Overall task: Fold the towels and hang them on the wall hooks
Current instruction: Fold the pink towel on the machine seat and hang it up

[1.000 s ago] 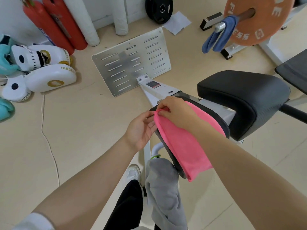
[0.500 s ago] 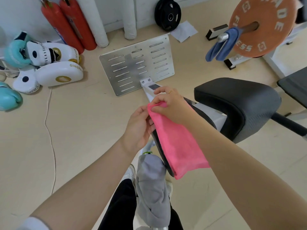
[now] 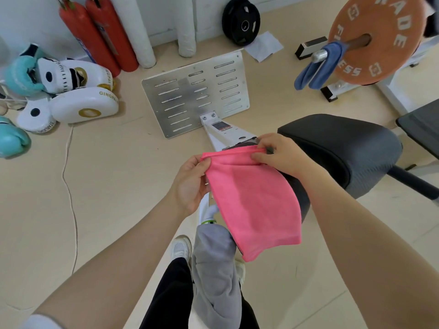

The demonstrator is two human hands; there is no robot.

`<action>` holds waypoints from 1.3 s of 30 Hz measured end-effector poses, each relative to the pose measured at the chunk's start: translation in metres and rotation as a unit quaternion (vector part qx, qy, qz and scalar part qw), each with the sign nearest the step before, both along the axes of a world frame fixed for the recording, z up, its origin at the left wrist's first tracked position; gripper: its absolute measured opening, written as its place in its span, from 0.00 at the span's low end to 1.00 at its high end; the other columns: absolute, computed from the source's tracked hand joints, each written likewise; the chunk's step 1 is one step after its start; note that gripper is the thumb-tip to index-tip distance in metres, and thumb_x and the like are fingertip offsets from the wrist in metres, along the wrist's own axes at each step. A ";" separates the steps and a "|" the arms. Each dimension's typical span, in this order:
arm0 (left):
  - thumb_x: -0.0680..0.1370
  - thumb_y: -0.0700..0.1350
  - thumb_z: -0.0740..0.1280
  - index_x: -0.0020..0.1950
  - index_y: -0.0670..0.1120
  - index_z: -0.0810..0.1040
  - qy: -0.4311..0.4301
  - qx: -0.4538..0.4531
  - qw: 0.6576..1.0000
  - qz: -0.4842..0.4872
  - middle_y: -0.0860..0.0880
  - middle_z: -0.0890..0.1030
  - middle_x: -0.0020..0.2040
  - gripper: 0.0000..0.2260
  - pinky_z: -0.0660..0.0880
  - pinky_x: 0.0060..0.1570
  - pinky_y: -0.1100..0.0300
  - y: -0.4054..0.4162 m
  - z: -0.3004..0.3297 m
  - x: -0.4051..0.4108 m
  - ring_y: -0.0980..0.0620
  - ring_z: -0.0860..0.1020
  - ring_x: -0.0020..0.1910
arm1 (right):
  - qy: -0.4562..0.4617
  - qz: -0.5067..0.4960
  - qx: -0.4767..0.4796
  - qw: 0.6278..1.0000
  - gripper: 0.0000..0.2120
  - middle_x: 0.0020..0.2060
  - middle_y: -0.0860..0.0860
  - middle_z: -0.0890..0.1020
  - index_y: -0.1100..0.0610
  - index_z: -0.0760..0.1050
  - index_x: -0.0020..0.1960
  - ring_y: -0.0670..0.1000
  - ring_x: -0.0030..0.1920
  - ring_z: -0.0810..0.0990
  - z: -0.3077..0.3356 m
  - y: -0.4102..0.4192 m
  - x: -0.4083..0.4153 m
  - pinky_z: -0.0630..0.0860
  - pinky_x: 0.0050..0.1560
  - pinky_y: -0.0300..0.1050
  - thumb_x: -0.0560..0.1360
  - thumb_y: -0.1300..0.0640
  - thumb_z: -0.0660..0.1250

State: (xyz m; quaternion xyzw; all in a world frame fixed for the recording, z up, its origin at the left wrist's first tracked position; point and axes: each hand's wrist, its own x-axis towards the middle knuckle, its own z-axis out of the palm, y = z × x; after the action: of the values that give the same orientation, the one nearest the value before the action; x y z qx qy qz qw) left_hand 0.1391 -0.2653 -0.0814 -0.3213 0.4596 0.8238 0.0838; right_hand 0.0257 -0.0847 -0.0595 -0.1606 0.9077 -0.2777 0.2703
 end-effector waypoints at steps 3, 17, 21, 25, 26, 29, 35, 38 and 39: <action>0.81 0.40 0.56 0.50 0.44 0.73 -0.016 0.011 1.000 0.005 0.50 0.75 0.34 0.06 0.77 0.33 0.62 -0.001 -0.005 -0.006 0.56 0.73 0.28 | -0.020 -0.089 -0.113 0.989 0.05 0.34 0.52 0.74 0.55 0.71 0.43 0.47 0.33 0.70 0.005 -0.013 -0.003 0.68 0.36 0.42 0.73 0.57 0.68; 0.78 0.48 0.63 0.72 0.39 0.55 -0.154 -0.211 0.964 -0.041 0.45 0.74 0.49 0.28 0.74 0.50 0.53 0.018 -0.024 -0.004 0.46 0.75 0.48 | 0.149 -0.074 0.047 0.985 0.13 0.59 0.55 0.74 0.58 0.74 0.59 0.57 0.60 0.71 -0.015 0.031 0.060 0.65 0.60 0.47 0.76 0.54 0.63; 0.78 0.50 0.63 0.44 0.42 0.69 -0.108 -0.215 0.969 -0.047 0.42 0.73 0.41 0.12 0.68 0.35 0.59 0.044 0.000 0.048 0.46 0.73 0.40 | 0.219 -0.141 0.039 0.965 0.15 0.57 0.55 0.74 0.58 0.72 0.59 0.56 0.59 0.70 -0.015 0.054 0.092 0.65 0.59 0.49 0.76 0.52 0.64; 0.79 0.51 0.62 0.38 0.45 0.67 -0.097 -0.170 0.980 -0.024 0.43 0.71 0.38 0.14 0.71 0.40 0.56 0.096 0.002 0.110 0.47 0.71 0.37 | 0.097 -0.206 -0.045 0.973 0.14 0.45 0.52 0.74 0.59 0.69 0.58 0.52 0.46 0.73 -0.033 0.086 0.139 0.72 0.48 0.47 0.75 0.54 0.65; 0.79 0.51 0.62 0.37 0.45 0.67 -0.092 -0.182 0.979 -0.015 0.44 0.71 0.38 0.14 0.71 0.42 0.55 0.108 -0.002 0.120 0.47 0.71 0.38 | 0.033 -0.217 -0.073 0.973 0.15 0.43 0.52 0.73 0.61 0.68 0.58 0.52 0.44 0.73 -0.038 0.093 0.149 0.70 0.45 0.45 0.76 0.55 0.65; 0.80 0.47 0.59 0.36 0.46 0.66 -0.102 -0.261 0.959 -0.039 0.49 0.69 0.35 0.13 0.68 0.35 0.69 0.136 -0.006 0.136 0.53 0.69 0.36 | -0.085 -0.225 -0.142 0.960 0.16 0.44 0.52 0.73 0.64 0.67 0.60 0.51 0.46 0.72 -0.047 0.105 0.173 0.68 0.45 0.42 0.77 0.55 0.63; 0.81 0.45 0.57 0.58 0.43 0.72 -0.071 -0.165 0.984 -0.011 0.54 0.76 0.42 0.09 0.70 0.34 0.76 0.156 -0.006 0.137 0.61 0.75 0.39 | -0.092 -0.253 -0.176 0.947 0.10 0.34 0.49 0.67 0.59 0.69 0.42 0.48 0.37 0.65 -0.037 0.105 0.159 0.62 0.34 0.37 0.78 0.54 0.61; 0.80 0.43 0.60 0.54 0.46 0.74 -0.050 -0.011 0.997 0.057 0.52 0.80 0.46 0.05 0.79 0.38 0.65 0.156 -0.009 0.138 0.59 0.80 0.41 | -0.135 -0.276 -0.269 0.913 0.07 0.36 0.50 0.71 0.58 0.72 0.41 0.48 0.38 0.69 -0.031 0.121 0.153 0.68 0.39 0.41 0.78 0.58 0.61; 0.80 0.42 0.60 0.51 0.46 0.73 -0.042 0.011 0.997 0.064 0.51 0.80 0.47 0.03 0.80 0.39 0.61 0.157 -0.010 0.140 0.57 0.81 0.42 | -0.171 -0.285 -0.301 0.894 0.07 0.36 0.50 0.73 0.57 0.73 0.42 0.48 0.36 0.71 -0.030 0.128 0.154 0.71 0.38 0.41 0.78 0.60 0.61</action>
State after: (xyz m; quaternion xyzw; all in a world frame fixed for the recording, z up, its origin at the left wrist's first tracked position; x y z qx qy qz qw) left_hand 0.2790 -0.1081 -0.0917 -0.3835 0.4248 0.8183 0.0538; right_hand 0.1796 0.0429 -0.0895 0.0816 0.7272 -0.6261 0.2693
